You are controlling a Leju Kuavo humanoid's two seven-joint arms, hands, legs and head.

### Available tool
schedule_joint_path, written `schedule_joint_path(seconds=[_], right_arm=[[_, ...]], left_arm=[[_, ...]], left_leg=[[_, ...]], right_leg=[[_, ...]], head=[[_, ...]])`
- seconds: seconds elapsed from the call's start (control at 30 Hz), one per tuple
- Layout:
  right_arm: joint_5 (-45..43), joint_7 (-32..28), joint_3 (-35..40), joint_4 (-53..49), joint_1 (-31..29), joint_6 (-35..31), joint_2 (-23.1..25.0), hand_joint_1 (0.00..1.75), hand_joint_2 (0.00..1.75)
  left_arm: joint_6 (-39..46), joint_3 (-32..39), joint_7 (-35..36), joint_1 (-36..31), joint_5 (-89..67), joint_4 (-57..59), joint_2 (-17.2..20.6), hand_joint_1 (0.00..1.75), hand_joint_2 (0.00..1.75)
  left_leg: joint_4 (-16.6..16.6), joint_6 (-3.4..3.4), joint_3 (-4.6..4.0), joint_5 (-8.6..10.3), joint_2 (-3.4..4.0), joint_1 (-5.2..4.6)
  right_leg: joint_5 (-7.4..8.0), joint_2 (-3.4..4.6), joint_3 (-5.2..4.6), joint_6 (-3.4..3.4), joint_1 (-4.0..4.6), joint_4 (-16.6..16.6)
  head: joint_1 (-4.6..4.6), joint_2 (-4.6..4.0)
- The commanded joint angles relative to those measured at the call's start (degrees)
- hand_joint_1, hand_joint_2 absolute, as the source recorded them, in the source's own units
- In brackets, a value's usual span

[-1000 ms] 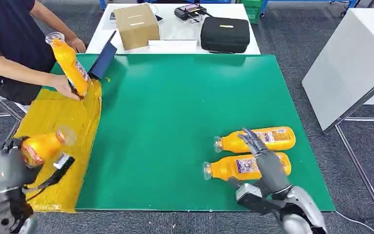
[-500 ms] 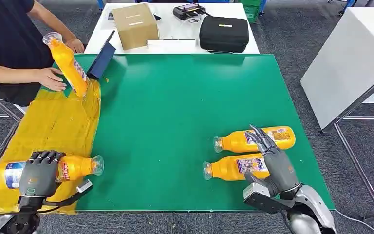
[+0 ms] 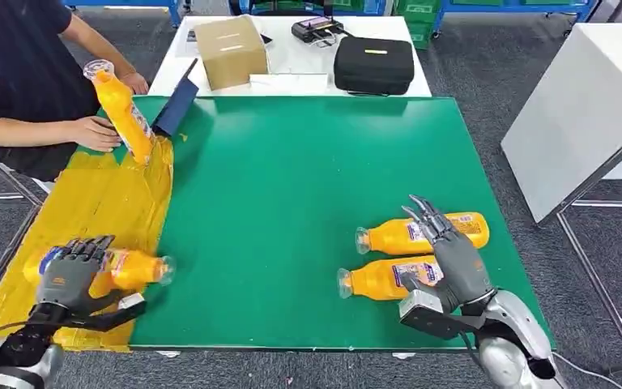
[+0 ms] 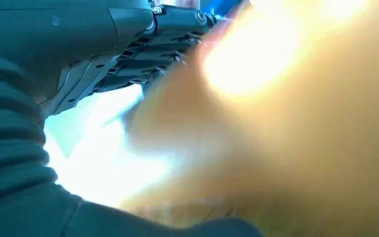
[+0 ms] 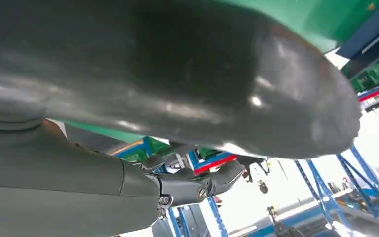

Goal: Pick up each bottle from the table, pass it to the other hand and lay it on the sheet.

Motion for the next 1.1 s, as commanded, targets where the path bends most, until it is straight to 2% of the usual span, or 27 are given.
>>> schedule_joint_path(seconds=[0.03, 0.07, 0.1, 0.2, 0.27, 0.3, 0.33, 0.43, 0.47, 0.5, 0.53, 0.6, 0.7, 0.77, 0.8, 0.87, 0.93, 1.03, 1.1], right_arm=[[-0.1, 0.1, 2.5, 6.7, -4.7, 0.3, 0.3, 0.0, 0.0], [-0.1, 0.1, 2.5, 6.9, -4.8, 0.4, 0.2, 0.0, 0.0], [-0.1, 0.1, 2.4, 6.9, -4.8, 0.4, 0.2, 0.0, 0.0], [-0.1, 0.1, 2.4, 6.9, -4.8, 0.4, 0.2, 0.0, 0.0], [-0.1, 0.1, 2.4, 7.2, -5.0, 0.4, 0.3, 0.0, 0.0], [-0.1, 0.0, 2.4, 7.4, -5.1, 0.4, 0.3, 0.0, 0.0], [-0.1, -0.1, 2.4, 7.6, -5.4, 0.4, 0.3, 0.0, 0.0], [-0.1, -0.2, 2.6, 8.2, -6.1, 0.6, 0.2, 0.0, 0.0], [0.0, -0.2, 2.7, 8.4, -6.4, 0.6, 0.1, 0.0, 0.0], [0.0, -0.2, 2.7, 8.6, -6.6, 0.6, -0.2, 0.0, 0.0], [0.0, -0.1, 2.5, 8.8, -6.5, 0.6, -0.5, 0.0, 1.75], [0.3, 0.3, 2.1, 9.0, -6.1, 1.1, -1.2, 0.0, 1.75], [1.8, 1.2, 0.7, 8.6, -3.0, 2.5, -3.1, 0.0, 1.75], [3.5, 1.6, 0.0, 8.0, -1.1, 2.5, -3.6, 0.0, 1.75], [5.1, 1.9, 0.1, 8.0, -0.3, 2.6, -3.4, 0.0, 1.75], [6.7, 2.7, 1.0, 8.9, -0.5, 3.0, -3.6, 0.0, 1.75], [7.8, 3.8, 2.2, 11.0, -1.9, 3.9, -4.0, 0.0, 1.75], [9.0, 5.4, 3.6, 13.8, -3.7, 5.1, -5.0, 0.0, 1.75], [8.9, 5.6, 3.0, 13.8, -2.0, 5.3, -6.4, 0.0, 1.75]], left_arm=[[-11.9, 7.3, -12.4, 5.1, 10.3, 5.2, -2.1, 0.0, 0.0], [-12.1, 7.3, -12.9, 5.5, 10.8, 4.9, -1.7, 0.0, 0.0], [-12.1, 7.3, -13.0, 5.7, 10.9, 4.7, -1.5, 0.0, 0.0], [-12.1, 7.3, -13.0, 5.7, 10.9, 4.7, -1.5, 0.0, 0.0], [-14.3, 7.5, -15.3, 6.7, 14.6, 2.8, -1.1, 0.0, 0.0], [-15.3, 8.0, -16.7, 7.3, 16.8, 1.8, -0.9, 0.0, 0.0], [-16.5, 8.2, -17.5, 8.3, 18.8, -0.1, -0.5, 0.0, 0.0], [-20.5, 9.6, -20.6, 10.1, 25.3, -3.6, 0.3, 0.0, 0.0], [-21.5, 10.1, -21.3, 10.9, 27.4, -5.2, 0.5, 0.0, 0.0], [-22.7, 11.0, -22.8, 11.7, 30.5, -6.7, 0.4, 0.0, 0.0], [-23.2, 12.0, -23.9, 12.6, 32.7, -8.3, 0.1, 0.0, 0.0], [-23.9, 14.5, -26.0, 13.6, 37.1, -11.3, -1.6, 0.0, 0.0], [-30.4, 23.5, -32.6, 13.3, 54.3, -20.2, -10.6, 0.0, 0.0], [-36.1, 26.8, -32.2, 12.4, 63.6, -24.1, -14.0, 0.0, 0.0], [-39.2, 28.2, -31.0, 12.0, 69.2, -26.0, -15.1, 0.0, 0.0], [-43.3, 30.1, -30.0, 11.1, 76.9, -27.1, -16.1, 0.0, 0.0], [-47.7, 31.7, -28.7, 10.4, 83.6, -28.3, -16.8, 0.0, 0.0], [-50.3, 31.9, -28.1, 11.3, 87.1, -31.1, -17.5, 0.0, 0.0], [-50.4, 31.8, -28.1, 12.5, 87.2, -32.2, -18.1, 0.0, 0.0]], left_leg=[[-0.2, -0.06, 0.03, 0.04, 0.5, -0.01], [-0.2, -0.15, 0.19, 0.21, 0.41, -0.04], [-0.2, -0.22, 0.17, 0.39, 0.49, 0.0], [-0.1, -0.09, 0.6, 0.24, 0.25, -0.17], [-0.2, -0.22, 0.59, 0.09, 0.49, -0.09], [-0.1, -0.06, 0.74, -0.12, 0.36, -0.16], [-0.1, -0.17, 0.56, -0.14, 0.5, -0.12], [-0.1, -0.19, 0.97, -0.26, 0.31, -0.17], [-0.2, -0.22, 0.79, -0.19, 0.45, -0.14], [-0.1, -0.25, 1.08, -0.23, 0.36, -0.16], [-0.1, -0.25, 0.99, -0.19, 0.4, -0.14], [-0.2, -0.3, 0.94, -0.21, 0.54, -0.06], [-0.2, -0.27, 1.08, -0.27, 0.23, -0.1], [-0.1, -0.22, 1.19, -0.29, -0.05, -0.1], [-0.1, -0.22, 1.15, -0.32, -0.11, -0.11], [0.0, -0.17, 0.79, -0.31, -0.28, -0.08], [0.1, -0.14, 0.48, -0.32, -0.15, -0.03], [0.0, 0.01, 0.09, -0.27, 0.12, -0.1], [0.1, -0.01, 0.18, -0.32, 0.16, -0.08]], right_leg=[[0.19, 0.67, 0.0, -0.06, 0.0, -0.1], [0.33, 0.55, 0.51, -0.04, -0.04, -0.1], [0.31, 0.68, 0.5, -0.09, -0.01, -0.2], [0.04, 0.3, 1.04, 0.11, -0.24, 0.1], [0.09, 0.62, 0.93, -0.06, -0.15, 0.0], [-0.04, 0.44, 1.1, -0.05, -0.18, 0.1], [0.08, 0.63, 0.88, -0.08, -0.13, 0.0], [-0.19, 0.38, 1.28, -0.12, -0.19, 0.2], [-0.09, 0.57, 1.04, -0.15, -0.15, 0.1], [-0.26, 0.44, 1.35, -0.15, -0.18, 0.2], [-0.21, 0.52, 1.26, -0.15, -0.15, 0.1], [-0.18, 0.74, 1.21, -0.19, -0.07, 0.0], [-0.33, 0.38, 1.43, -0.12, -0.13, 0.0], [-0.51, 0.03, 1.53, 0.02, -0.19, -0.1], [-0.57, -0.07, 1.22, 0.03, -0.22, 0.0], [-0.59, -0.21, 0.69, 0.07, -0.19, 0.0], [-0.56, -0.06, 0.41, 0.05, -0.13, -0.1], [-0.33, 0.22, 0.55, 0.3, -0.18, 0.0], [-0.37, 0.32, 0.61, 0.3, -0.16, -0.1]], head=[[0.0, 0.0], [-0.02, 0.0], [0.04, 0.0], [0.0, 0.0], [0.0, 0.0], [-0.02, 0.0], [0.0, 0.0], [-0.02, 0.0], [-0.02, 0.0], [0.0, 0.0], [-0.02, 0.0], [-0.02, 0.0], [-0.02, 0.0], [-0.02, 0.0], [-0.02, 0.0], [0.02, 0.0], [0.07, 0.0], [0.02, 0.0], [0.02, 0.0]])
